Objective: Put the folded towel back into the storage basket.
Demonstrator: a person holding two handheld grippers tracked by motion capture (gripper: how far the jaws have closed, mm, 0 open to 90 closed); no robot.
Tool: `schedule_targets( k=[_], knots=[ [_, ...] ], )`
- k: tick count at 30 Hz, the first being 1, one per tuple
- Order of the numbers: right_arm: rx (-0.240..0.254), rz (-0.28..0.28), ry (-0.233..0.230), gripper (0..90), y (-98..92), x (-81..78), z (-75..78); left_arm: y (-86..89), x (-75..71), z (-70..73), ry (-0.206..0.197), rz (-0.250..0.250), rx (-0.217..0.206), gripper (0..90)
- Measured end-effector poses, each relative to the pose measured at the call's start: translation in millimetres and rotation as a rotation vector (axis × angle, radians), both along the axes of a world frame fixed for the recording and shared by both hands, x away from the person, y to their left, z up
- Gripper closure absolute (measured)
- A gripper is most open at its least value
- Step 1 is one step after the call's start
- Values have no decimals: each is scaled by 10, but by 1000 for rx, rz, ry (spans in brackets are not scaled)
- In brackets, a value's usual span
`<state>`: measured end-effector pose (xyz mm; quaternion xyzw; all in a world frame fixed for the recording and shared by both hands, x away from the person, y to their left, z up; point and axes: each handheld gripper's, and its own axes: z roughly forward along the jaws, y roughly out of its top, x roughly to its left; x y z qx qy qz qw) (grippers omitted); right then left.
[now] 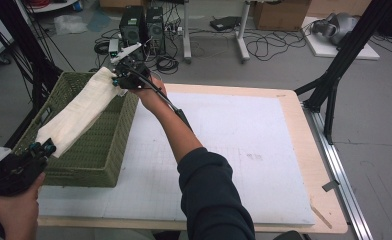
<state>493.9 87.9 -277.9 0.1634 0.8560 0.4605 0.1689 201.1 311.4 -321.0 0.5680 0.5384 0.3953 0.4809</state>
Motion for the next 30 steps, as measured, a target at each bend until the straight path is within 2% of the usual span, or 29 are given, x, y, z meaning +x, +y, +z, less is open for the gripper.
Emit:
schedule_targets(
  k=[19,24,25,26,27,28,30],
  knots=[
    [4,4,7,821,239,48,-45,144,15,-81,17,34,-17,800],
    [5,-3,14,817,289,66,-65,204,48,-130,32,60,-28,787],
    [0,-7,12,801,304,69,-79,221,65,-150,42,76,-32,754],
    [-5,-22,9,740,319,76,-96,239,86,-172,52,99,-42,666],
    [-10,-44,23,622,334,94,-123,258,101,-194,60,117,-51,553],
    [-11,-75,49,496,345,120,-155,273,107,-214,63,130,-56,485],
    [-6,-116,77,439,344,145,-200,295,102,-228,58,152,-57,443]
  ],
)
